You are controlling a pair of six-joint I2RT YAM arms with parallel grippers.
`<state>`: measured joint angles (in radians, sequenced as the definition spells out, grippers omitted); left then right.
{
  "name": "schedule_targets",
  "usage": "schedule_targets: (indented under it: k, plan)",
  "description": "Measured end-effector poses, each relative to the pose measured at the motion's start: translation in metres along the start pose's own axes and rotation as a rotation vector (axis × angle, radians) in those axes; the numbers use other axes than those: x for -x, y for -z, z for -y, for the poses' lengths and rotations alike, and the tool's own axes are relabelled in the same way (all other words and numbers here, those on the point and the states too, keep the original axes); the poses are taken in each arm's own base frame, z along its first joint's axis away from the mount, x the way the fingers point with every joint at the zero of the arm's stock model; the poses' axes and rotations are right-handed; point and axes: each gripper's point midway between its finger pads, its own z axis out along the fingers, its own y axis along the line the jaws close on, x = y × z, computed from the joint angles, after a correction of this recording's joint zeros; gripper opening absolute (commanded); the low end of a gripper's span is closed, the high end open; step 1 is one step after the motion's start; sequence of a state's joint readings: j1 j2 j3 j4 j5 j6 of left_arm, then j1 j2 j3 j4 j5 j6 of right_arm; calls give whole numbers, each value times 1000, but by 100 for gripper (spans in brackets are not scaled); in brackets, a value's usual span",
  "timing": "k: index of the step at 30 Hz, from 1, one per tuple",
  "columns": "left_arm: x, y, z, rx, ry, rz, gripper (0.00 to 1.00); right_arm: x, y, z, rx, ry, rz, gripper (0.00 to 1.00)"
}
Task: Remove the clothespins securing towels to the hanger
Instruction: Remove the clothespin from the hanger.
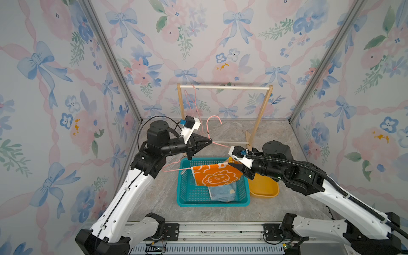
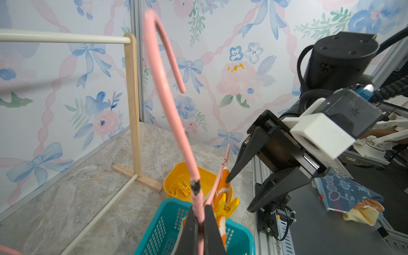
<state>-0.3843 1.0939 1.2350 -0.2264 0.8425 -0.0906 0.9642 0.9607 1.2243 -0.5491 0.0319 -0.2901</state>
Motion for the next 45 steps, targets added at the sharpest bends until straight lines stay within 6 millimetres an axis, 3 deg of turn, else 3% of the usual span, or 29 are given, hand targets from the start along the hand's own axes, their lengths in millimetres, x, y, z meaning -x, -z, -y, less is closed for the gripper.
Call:
schedule_targets:
  k: [7, 17, 25, 45]
  plan:
    - [0, 0, 5, -28, 0, -1, 0, 13, -4, 4, 3, 59, -6, 44]
    - [-1, 1, 9, -56, 1, -2, 0, -5, -23, -5, 49, 104, -99, 44]
    - [-1, 2, 11, -68, 1, -2, 0, 1, -22, -6, 73, 112, -81, 43]
    - [0, 2, 14, -84, 0, -1, 0, -6, -31, -4, 122, 79, -92, 41]
